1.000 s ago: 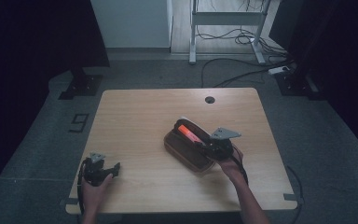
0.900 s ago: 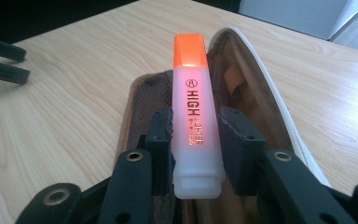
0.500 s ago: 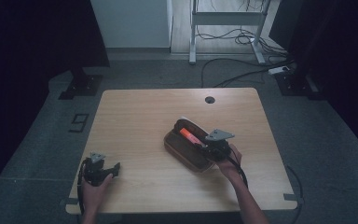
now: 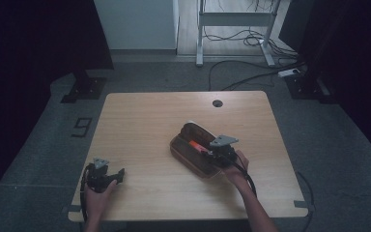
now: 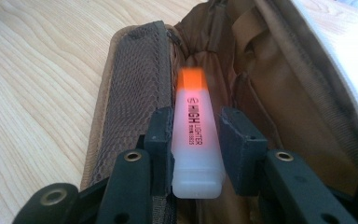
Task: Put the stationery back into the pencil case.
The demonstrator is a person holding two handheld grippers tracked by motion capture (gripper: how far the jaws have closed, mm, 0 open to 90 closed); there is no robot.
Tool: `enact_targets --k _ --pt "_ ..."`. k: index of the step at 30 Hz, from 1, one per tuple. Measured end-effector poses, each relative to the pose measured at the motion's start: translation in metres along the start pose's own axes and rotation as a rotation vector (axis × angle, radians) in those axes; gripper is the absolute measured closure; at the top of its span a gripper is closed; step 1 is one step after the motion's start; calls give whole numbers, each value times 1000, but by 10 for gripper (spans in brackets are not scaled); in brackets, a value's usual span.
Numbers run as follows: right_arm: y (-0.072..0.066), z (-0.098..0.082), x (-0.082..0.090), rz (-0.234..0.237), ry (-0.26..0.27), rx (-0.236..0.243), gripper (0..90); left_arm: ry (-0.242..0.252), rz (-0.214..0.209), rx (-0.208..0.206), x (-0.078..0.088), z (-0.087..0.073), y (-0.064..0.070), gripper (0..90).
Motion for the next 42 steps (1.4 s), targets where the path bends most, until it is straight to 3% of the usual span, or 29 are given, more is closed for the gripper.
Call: enact_targets --k 9,18,27,33,36,42 --pt "-1 2 3 14 7 -19 571 0 0 0 0 0 0 193" --pt "-7 17 21 31 106 -30 462 0 0 0 0 0 0 193" --pt "-1 21 45 41 205 -69 406 0 0 0 0 0 0 193" --pt "3 10 63 48 232 -74 381 0 0 0 0 0 0 193" --pt "11 2 75 34 252 -103 380 0 0 0 0 0 0 193" --pt "25 -18 85 1 230 -121 369 0 0 0 0 0 0 193"
Point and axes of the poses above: each handheld gripper's, and its own axes: x roughly backward along the jaws, z roughly out of its top, y roughly to its right, the point moved 5 cm from there along -x, roughly forward along the jaws, and after that the axes turned 6 degrees about y, right-handed, at the moved point
